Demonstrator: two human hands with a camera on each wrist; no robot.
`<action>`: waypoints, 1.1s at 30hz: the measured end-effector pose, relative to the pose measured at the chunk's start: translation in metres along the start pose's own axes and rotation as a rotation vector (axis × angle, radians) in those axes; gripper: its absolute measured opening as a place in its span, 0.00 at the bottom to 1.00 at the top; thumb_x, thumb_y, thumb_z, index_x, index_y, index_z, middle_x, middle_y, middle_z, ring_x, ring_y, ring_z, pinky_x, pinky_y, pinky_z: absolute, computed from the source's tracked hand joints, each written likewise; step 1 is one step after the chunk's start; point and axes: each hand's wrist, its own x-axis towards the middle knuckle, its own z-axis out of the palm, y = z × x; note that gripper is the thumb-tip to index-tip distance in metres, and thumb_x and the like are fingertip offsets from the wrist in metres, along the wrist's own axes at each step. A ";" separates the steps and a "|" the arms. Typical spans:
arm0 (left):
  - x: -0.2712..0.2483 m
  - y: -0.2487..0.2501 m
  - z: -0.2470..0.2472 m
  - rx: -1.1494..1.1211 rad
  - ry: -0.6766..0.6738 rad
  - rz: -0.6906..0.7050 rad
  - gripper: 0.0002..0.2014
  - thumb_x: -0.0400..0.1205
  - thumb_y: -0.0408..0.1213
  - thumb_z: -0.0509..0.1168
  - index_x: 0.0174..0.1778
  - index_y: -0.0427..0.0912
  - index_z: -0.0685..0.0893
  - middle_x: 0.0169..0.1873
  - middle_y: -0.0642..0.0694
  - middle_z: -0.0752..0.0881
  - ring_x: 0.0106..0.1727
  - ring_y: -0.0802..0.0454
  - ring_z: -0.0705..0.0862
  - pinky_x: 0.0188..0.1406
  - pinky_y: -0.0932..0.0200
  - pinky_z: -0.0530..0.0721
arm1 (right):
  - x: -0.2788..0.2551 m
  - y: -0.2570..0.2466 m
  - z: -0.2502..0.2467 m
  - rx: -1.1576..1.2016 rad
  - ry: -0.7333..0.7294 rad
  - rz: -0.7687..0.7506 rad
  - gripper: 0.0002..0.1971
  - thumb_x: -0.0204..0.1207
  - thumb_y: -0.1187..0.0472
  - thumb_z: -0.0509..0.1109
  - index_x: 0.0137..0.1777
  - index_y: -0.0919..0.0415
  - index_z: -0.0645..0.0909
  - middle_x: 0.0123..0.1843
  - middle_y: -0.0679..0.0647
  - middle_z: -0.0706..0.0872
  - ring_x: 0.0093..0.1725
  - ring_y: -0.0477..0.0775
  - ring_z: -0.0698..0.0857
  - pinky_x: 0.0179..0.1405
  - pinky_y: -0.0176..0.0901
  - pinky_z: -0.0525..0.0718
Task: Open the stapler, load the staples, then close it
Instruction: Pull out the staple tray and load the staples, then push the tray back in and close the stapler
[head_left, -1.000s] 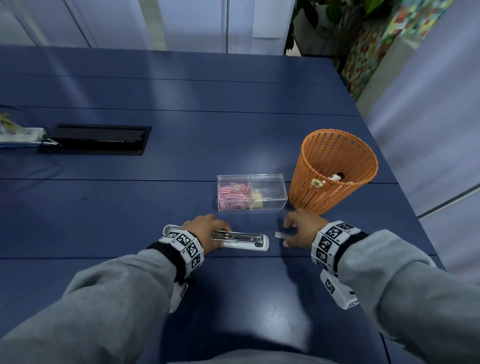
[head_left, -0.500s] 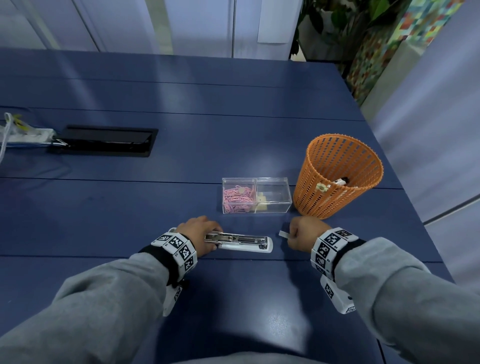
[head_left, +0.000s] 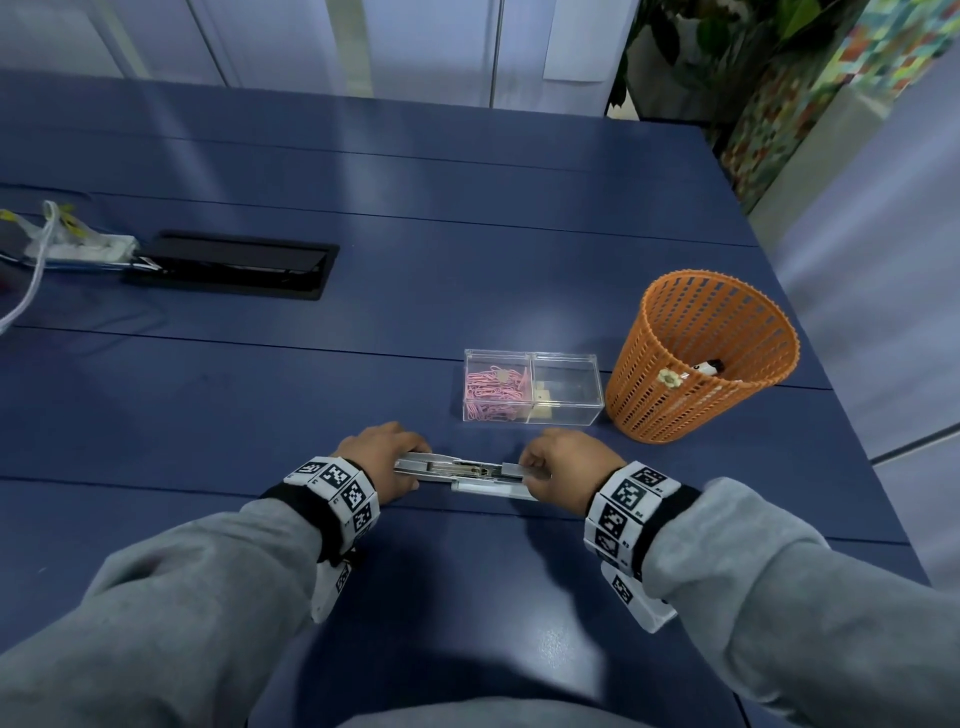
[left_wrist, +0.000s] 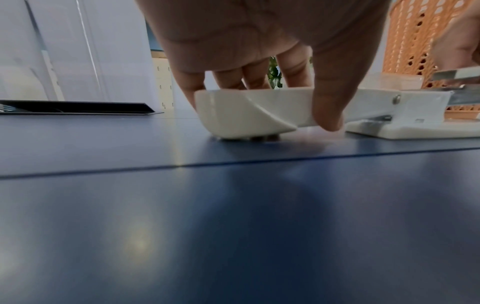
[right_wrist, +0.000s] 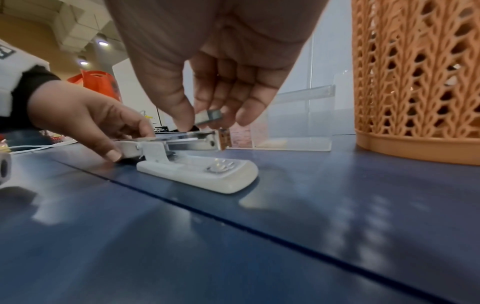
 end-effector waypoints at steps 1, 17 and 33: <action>0.000 -0.002 0.000 -0.003 0.001 -0.006 0.17 0.74 0.42 0.68 0.59 0.58 0.79 0.58 0.49 0.79 0.62 0.48 0.78 0.64 0.48 0.75 | 0.000 0.000 0.001 -0.008 -0.001 0.001 0.12 0.74 0.60 0.65 0.53 0.61 0.84 0.56 0.58 0.85 0.55 0.58 0.83 0.57 0.47 0.81; -0.008 -0.031 -0.013 -0.081 -0.022 -0.109 0.16 0.72 0.39 0.72 0.55 0.50 0.81 0.49 0.52 0.77 0.57 0.48 0.80 0.58 0.57 0.75 | 0.000 0.003 0.006 -0.024 0.007 0.008 0.13 0.77 0.57 0.63 0.57 0.59 0.83 0.59 0.56 0.83 0.59 0.57 0.82 0.56 0.43 0.78; -0.013 0.034 -0.048 -0.398 0.129 0.152 0.15 0.67 0.34 0.78 0.47 0.50 0.85 0.36 0.60 0.82 0.39 0.64 0.81 0.44 0.71 0.76 | -0.002 0.012 0.007 0.079 -0.027 0.082 0.13 0.73 0.54 0.69 0.55 0.57 0.84 0.58 0.55 0.84 0.56 0.55 0.82 0.59 0.44 0.79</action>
